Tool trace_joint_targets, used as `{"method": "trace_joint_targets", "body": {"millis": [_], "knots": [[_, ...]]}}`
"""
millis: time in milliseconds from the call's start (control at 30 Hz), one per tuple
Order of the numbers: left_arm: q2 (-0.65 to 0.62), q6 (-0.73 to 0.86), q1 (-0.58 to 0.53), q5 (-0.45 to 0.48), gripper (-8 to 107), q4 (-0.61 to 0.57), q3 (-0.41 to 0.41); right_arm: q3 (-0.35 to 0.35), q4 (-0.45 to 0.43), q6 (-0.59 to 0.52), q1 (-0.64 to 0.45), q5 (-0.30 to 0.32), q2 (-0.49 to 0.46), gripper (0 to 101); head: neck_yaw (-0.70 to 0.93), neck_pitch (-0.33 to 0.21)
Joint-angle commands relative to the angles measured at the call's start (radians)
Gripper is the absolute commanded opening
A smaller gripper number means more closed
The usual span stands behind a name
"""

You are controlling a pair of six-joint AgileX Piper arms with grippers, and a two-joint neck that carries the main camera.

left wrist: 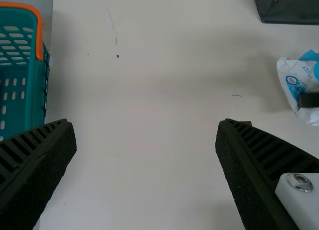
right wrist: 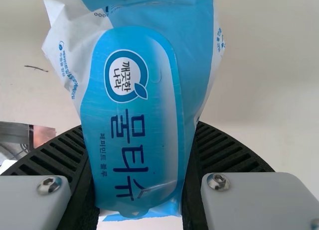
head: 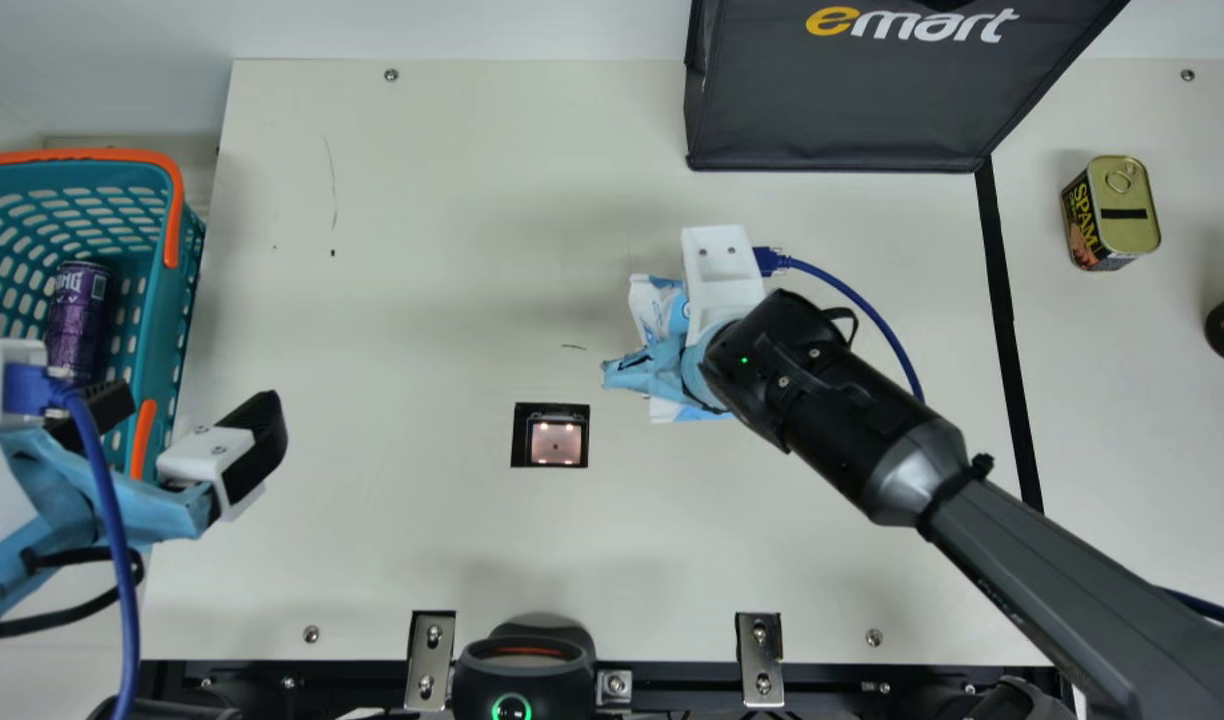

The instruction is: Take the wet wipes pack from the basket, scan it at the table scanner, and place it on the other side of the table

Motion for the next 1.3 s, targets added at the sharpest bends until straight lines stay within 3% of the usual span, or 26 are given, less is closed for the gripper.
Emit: {"method": "trace_joint_targets", "body": {"millis": [0,367,800,1267], "knots": [[0.000,0.000,0.000,0.000,90,0.000,0.000,0.011,0.009,-0.023,-0.025,-0.007,-0.009,0,0.002,-0.030],[0.000,0.000,0.000,0.000,90,0.000,0.000,0.115,0.070,-0.166,-0.214,-0.031,-0.090,0,0.002,-0.030],[0.000,0.000,0.000,0.000,90,0.000,0.000,0.242,0.143,-0.398,-0.532,-0.027,-0.214,0,0.002,-0.030],[0.000,0.000,0.000,0.000,90,0.000,0.000,0.278,0.236,-0.735,-0.928,-0.029,-0.239,0,0.002,-0.030]]}}
